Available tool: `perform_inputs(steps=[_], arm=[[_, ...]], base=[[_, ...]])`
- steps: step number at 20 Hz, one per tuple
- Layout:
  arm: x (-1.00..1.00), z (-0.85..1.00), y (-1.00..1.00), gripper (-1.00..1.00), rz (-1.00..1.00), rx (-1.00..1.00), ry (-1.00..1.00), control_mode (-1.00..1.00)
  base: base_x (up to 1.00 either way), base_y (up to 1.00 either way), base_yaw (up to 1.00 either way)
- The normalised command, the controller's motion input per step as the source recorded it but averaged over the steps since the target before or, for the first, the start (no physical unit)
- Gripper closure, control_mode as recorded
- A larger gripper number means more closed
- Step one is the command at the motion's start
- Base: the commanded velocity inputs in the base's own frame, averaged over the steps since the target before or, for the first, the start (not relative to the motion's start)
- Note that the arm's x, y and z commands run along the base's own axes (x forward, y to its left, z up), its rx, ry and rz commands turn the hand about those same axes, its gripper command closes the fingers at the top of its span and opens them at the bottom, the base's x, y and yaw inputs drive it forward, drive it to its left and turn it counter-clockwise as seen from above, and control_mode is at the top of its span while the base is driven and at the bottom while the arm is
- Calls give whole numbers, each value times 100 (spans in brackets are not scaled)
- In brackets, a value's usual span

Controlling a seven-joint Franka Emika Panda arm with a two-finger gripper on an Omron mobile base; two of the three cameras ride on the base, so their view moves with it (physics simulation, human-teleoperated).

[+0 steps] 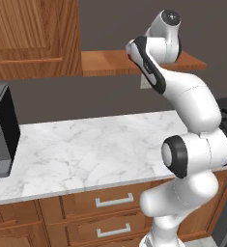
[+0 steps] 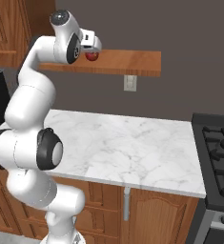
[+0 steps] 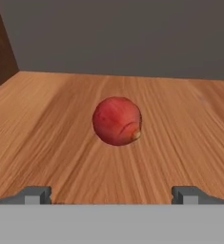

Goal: Pick the onions from the cabinet and place them in one bowl. Pick the avocado from the sink and place it in the other bowl.

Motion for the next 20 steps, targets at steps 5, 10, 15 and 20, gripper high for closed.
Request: perform_inputs(steps=[5, 10, 15, 20], arm=[[31, -1, 0, -100, 0, 0, 0, -100], [22, -2, 0, -100, 0, 0, 0, -100], [23, -9, 0, -100, 0, 0, 0, -100], [22, -9, 0, -100, 0, 0, 0, -100]], base=[[0, 0, 0], [0, 0, 0], [0, 0, 0], [0, 0, 0]])
